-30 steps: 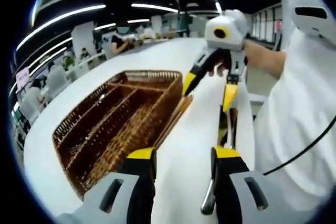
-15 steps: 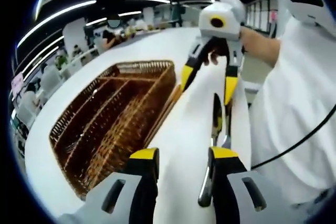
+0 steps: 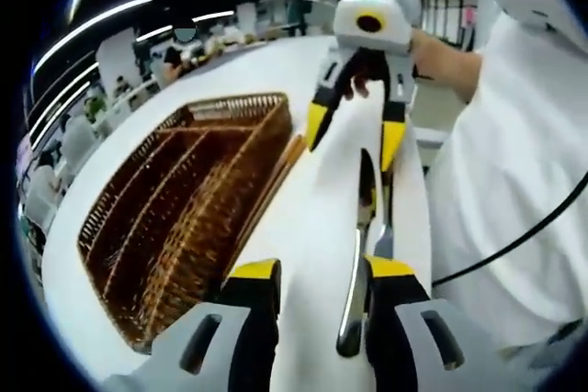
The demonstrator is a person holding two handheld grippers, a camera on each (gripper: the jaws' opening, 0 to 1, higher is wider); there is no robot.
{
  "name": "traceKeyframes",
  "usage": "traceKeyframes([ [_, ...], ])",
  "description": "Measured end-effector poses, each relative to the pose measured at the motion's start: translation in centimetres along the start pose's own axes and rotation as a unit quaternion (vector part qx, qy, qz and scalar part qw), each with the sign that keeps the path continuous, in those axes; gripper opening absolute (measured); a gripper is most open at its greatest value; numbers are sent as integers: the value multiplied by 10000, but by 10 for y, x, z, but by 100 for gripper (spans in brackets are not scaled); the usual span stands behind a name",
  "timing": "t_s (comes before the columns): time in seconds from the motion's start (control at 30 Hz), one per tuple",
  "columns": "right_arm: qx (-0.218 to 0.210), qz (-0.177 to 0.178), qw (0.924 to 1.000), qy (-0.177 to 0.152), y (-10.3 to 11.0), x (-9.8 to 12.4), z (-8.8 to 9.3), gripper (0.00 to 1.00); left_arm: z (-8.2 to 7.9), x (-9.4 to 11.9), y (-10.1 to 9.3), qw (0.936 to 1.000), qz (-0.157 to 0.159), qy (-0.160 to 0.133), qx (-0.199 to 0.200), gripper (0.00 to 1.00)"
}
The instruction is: Arrange the knives, forks, and spoons in their matching storage slots by inserting each utensil handle-first until every utensil is classified and aligned in the correct compartment
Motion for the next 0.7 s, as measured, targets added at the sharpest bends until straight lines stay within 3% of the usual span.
traceKeyframes([
  [0.7, 149, -492, 9985, 198, 11, -1, 6, 36, 5, 4, -5, 9991, 216, 354, -101, 31],
])
Point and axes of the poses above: the point that each gripper's makers call its tool centre point, and the gripper's own axes: x roughly backward along the fingers, y roughly to its left, z roughly out of its underside, the point moved 9 cm from there along x, roughly backward along the fingers, and after that the axes turned 7 degrees about x, right-handed, at the moved point
